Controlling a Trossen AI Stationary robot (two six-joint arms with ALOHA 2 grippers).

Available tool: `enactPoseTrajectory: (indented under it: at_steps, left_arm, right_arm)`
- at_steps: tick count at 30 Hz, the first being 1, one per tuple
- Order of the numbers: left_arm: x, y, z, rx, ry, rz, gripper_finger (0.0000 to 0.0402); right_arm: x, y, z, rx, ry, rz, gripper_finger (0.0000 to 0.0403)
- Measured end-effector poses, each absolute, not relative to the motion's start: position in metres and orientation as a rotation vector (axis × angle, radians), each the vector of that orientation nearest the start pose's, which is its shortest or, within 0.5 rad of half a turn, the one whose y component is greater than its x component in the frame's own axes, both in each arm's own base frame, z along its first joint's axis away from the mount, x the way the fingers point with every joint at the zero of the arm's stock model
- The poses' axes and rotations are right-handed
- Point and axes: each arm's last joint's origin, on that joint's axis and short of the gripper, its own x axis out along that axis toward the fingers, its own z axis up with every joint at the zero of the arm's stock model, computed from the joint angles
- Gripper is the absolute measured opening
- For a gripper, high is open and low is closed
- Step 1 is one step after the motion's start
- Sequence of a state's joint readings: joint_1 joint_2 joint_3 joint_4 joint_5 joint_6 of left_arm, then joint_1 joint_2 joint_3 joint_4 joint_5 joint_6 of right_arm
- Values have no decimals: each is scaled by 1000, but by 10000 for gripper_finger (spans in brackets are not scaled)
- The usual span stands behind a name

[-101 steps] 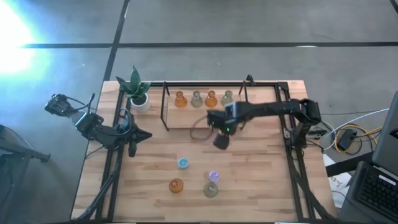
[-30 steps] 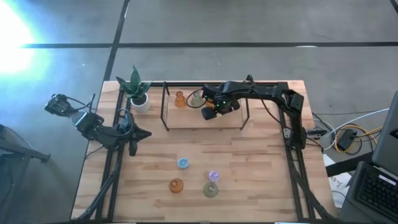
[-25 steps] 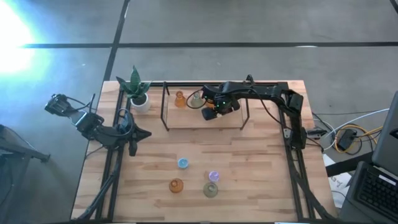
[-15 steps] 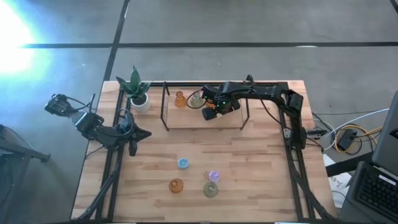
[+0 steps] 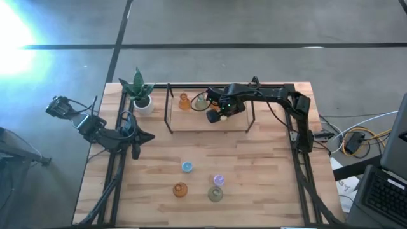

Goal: Pick & Place candle stick holders
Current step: Put the yellow candle on the shelf, then put the purple candle on the shelf

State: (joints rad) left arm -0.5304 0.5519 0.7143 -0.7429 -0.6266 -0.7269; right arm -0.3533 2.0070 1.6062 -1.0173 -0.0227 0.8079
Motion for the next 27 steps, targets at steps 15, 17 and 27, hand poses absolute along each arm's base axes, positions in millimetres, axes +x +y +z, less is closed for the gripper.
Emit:
enactPoseTrajectory:
  at_steps: [15, 17, 27]
  left_arm:
    - [98, -38, 291, -397, 422, 261, 12]
    - [98, -38, 291, -398, 422, 260, 12]
    - [98, -38, 291, -398, 422, 261, 12]
  right_arm:
    - [357, -131, 247, 868, 1134, -869, 309]
    - [352, -128, 261, 863, 1096, -851, 311]
    - [326, -76, 338, 733, 898, -621, 317]
